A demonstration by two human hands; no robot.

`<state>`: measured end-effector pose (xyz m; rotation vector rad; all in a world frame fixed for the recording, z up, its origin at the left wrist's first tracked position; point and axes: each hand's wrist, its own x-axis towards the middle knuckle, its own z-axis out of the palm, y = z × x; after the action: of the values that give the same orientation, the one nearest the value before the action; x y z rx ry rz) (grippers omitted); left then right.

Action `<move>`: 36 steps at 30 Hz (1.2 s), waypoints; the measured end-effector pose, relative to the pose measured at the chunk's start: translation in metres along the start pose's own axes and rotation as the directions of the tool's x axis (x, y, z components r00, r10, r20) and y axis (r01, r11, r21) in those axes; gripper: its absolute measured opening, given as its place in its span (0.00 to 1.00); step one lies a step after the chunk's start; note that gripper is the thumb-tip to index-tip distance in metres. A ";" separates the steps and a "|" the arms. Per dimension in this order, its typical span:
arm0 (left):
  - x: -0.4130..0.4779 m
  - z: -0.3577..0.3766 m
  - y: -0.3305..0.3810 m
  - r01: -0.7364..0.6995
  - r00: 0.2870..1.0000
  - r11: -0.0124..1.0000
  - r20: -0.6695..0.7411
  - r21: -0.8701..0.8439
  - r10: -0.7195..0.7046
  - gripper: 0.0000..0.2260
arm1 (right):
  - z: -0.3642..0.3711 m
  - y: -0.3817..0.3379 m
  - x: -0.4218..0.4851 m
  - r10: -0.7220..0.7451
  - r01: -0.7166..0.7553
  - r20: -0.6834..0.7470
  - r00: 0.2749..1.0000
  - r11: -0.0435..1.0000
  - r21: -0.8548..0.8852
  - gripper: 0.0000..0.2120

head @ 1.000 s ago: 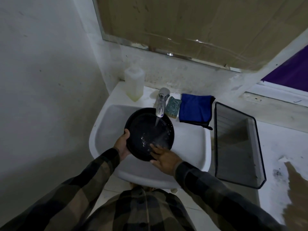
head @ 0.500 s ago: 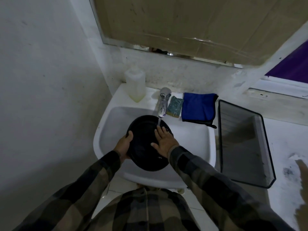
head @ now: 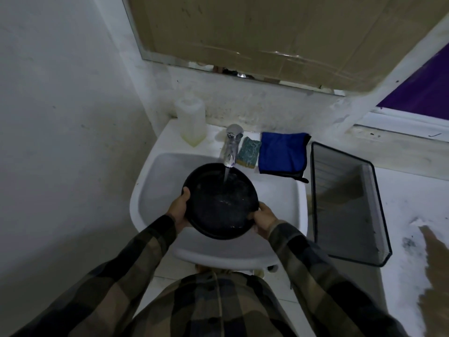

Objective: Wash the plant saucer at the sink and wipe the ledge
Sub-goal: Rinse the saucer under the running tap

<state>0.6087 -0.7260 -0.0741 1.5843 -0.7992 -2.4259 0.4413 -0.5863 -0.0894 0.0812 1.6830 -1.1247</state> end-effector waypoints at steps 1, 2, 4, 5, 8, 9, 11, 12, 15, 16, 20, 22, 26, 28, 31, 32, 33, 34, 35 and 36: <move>0.000 0.002 -0.001 0.015 1.000 1.000 -0.001 -0.006 -0.015 0.26 | -0.005 0.000 -0.004 0.019 -0.021 0.026 0.999 0.998 0.066 0.28; 0.002 0.003 -0.001 0.015 1.000 1.000 -0.018 0.007 -0.015 0.25 | -0.011 0.000 -0.006 0.013 -0.016 0.038 0.999 0.997 0.080 0.29; 0.008 0.006 -0.004 -0.055 0.994 0.994 -0.090 0.093 0.064 0.21 | -0.019 0.001 -0.011 -0.006 0.003 0.025 1.000 0.994 0.112 0.29; 0.012 0.009 -0.005 -0.115 0.980 0.971 -0.138 0.212 0.146 0.19 | -0.022 0.003 -0.013 -0.012 0.010 0.011 1.000 0.989 0.149 0.28; 0.015 0.022 -0.010 -0.219 0.887 0.689 -0.154 0.691 0.436 0.30 | -0.031 0.005 -0.020 -0.043 0.049 -0.029 0.999 0.969 0.242 0.28; 0.014 0.028 -0.011 -0.225 0.850 0.531 -0.102 0.817 0.516 0.35 | -0.034 0.005 -0.021 -0.056 0.064 -0.041 0.998 0.968 0.242 0.27; 0.011 0.039 -0.016 -0.167 0.806 0.128 0.060 0.978 0.589 0.41 | -0.038 0.006 -0.024 -0.074 0.083 -0.049 0.996 0.974 0.213 0.26; 0.013 0.042 -0.021 -0.114 0.808 -0.066 0.131 0.991 0.575 0.41 | -0.039 0.006 -0.025 -0.077 0.085 -0.051 0.996 0.975 0.203 0.26; 0.015 0.052 -0.037 -0.041 0.855 -0.435 0.256 0.900 0.451 0.38 | -0.038 0.006 -0.029 -0.083 0.093 -0.060 0.995 0.977 0.193 0.24; 0.017 0.055 -0.042 -0.055 0.870 -0.498 0.286 0.866 0.401 0.36 | -0.038 0.007 -0.029 -0.084 0.095 -0.064 0.994 0.977 0.189 0.24; 0.024 0.058 -0.052 -0.195 0.900 -0.547 0.370 0.814 0.230 0.33 | -0.033 0.009 -0.026 -0.108 0.114 -0.051 0.993 0.981 0.155 0.24; 0.027 0.059 -0.052 -0.341 0.852 -0.631 0.513 0.697 0.106 0.31 | -0.030 0.009 -0.027 -0.123 0.125 -0.025 0.992 0.983 0.136 0.24; 0.033 0.052 -0.047 -0.399 0.817 -0.731 0.577 0.553 -0.010 0.30 | -0.023 0.008 -0.027 -0.137 0.137 -0.003 0.991 0.984 0.115 0.24; 0.037 0.043 -0.042 -0.322 0.860 -0.695 0.506 0.643 0.069 0.32 | -0.022 0.007 -0.025 -0.150 0.149 0.000 0.989 0.986 0.069 0.25; 0.039 0.024 -0.030 -0.137 0.924 -0.553 0.308 0.822 0.228 0.35 | -0.021 0.004 -0.026 -0.156 0.155 0.025 0.987 0.988 0.023 0.26; 0.039 0.019 -0.028 -0.096 0.934 -0.534 0.261 0.840 0.243 0.35 | -0.020 0.003 -0.027 -0.150 0.150 0.038 0.988 0.988 0.024 0.26; 0.039 0.017 -0.028 -0.075 0.939 -0.524 0.236 0.849 0.249 0.36 | -0.020 0.001 -0.027 -0.145 0.144 0.051 0.988 0.989 0.027 0.26; 0.039 0.017 -0.030 -0.065 0.940 -0.505 0.223 0.861 0.260 0.36 | -0.018 -0.001 -0.027 -0.142 0.140 0.061 0.988 0.990 0.030 0.26; 0.037 0.021 -0.032 -0.060 0.937 -0.478 0.214 0.876 0.275 0.37 | -0.017 -0.002 -0.027 -0.139 0.137 0.070 0.988 0.990 0.036 0.25; 0.035 0.027 -0.035 -0.070 0.933 -0.462 0.222 0.884 0.284 0.37 | -0.014 -0.003 -0.026 -0.138 0.135 0.078 0.987 0.990 0.041 0.25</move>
<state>0.5755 -0.7002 -0.1120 1.2562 -3.3786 -0.5546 0.4409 -0.5663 -0.0675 -0.0566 1.6163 -1.2442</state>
